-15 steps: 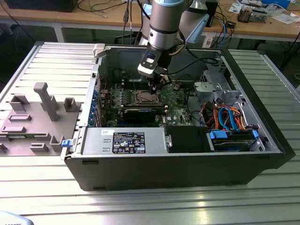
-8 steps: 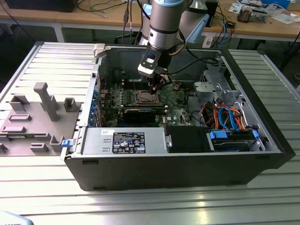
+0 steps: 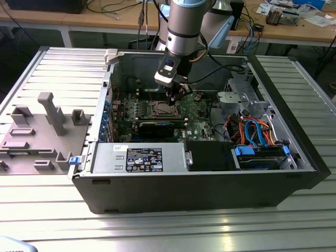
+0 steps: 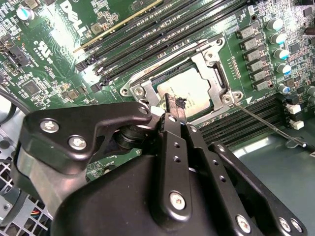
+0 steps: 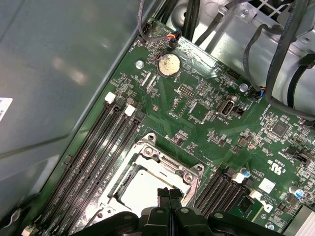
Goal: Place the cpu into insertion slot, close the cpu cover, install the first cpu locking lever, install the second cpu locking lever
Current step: 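Install the first cpu locking lever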
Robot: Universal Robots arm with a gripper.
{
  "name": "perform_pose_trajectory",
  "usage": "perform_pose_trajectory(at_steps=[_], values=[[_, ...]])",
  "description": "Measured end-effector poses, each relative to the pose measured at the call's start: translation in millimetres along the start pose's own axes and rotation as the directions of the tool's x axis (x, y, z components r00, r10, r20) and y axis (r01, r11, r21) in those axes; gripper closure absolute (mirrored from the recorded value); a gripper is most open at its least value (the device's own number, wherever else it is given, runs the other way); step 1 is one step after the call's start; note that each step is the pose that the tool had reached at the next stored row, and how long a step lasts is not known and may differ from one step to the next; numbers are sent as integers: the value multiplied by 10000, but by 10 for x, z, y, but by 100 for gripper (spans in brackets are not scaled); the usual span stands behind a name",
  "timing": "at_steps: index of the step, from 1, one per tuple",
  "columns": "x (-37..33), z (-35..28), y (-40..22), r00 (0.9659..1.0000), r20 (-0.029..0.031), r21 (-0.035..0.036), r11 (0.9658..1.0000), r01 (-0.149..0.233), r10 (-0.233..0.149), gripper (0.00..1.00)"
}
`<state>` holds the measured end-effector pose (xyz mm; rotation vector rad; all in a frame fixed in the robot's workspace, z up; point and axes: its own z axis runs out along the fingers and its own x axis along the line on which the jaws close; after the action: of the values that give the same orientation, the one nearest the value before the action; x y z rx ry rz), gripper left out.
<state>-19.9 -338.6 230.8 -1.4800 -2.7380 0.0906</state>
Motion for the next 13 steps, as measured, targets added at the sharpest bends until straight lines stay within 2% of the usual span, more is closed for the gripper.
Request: perform_pose_trajectory(at_steps=[13], values=[[0, 2, 0, 10000, 5, -1, 10000, 74, -74, 89]])
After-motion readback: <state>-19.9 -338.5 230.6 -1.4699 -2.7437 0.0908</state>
